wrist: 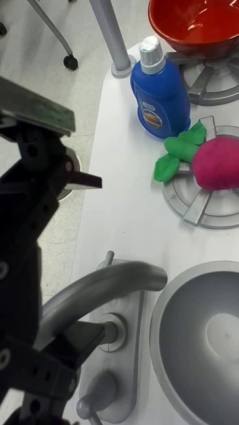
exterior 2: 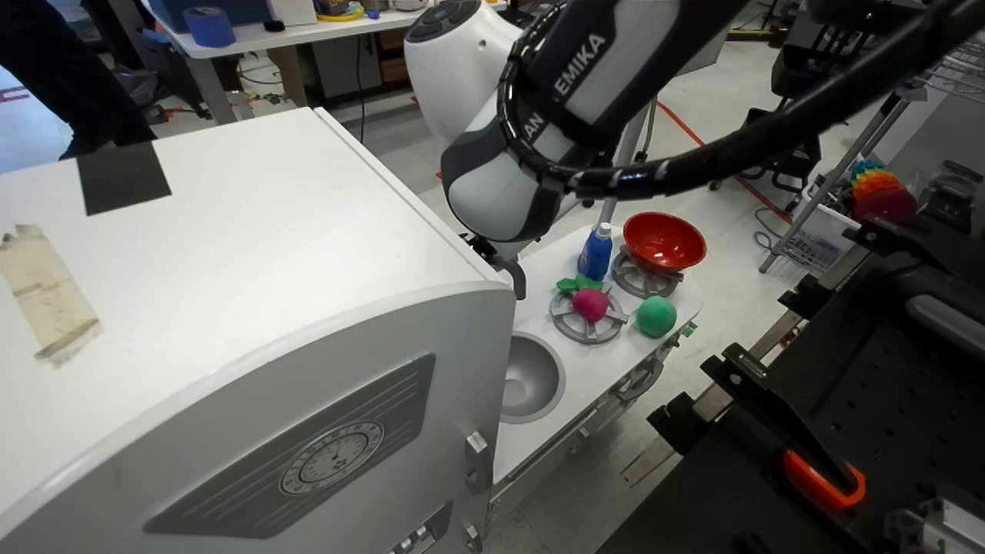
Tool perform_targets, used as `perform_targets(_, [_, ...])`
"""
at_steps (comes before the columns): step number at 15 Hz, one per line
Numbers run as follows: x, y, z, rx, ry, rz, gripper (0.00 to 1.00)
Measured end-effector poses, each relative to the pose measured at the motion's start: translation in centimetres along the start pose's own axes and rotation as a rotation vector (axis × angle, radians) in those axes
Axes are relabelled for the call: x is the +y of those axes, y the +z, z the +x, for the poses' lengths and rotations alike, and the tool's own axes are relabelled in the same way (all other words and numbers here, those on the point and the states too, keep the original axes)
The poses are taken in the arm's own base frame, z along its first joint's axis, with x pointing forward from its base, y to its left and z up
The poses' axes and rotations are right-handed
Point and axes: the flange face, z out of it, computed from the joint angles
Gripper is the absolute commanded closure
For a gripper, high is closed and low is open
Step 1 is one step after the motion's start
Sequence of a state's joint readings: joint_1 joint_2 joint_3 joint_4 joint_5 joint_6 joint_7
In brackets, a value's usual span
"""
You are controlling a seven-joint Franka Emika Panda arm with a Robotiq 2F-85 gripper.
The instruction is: Move the tap nozzle to the right
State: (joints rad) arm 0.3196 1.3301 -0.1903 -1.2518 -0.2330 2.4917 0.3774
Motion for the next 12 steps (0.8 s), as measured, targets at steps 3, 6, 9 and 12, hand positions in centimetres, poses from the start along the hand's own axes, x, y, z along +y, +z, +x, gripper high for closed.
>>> perform_targets(3, [0.6,0.7,0.1,-0.026,0.02,-0.018,0.0])
perform_targets(6, [1.2,2.2,-0.5,-0.06,0.056,-0.045,0.0])
perform_targets(9, [2.3,3.3,-0.7,-0.075,0.106,-0.07,0.0])
perform_targets(12, [2.4,3.2,-0.4,-0.067,0.121,-0.077,0.0])
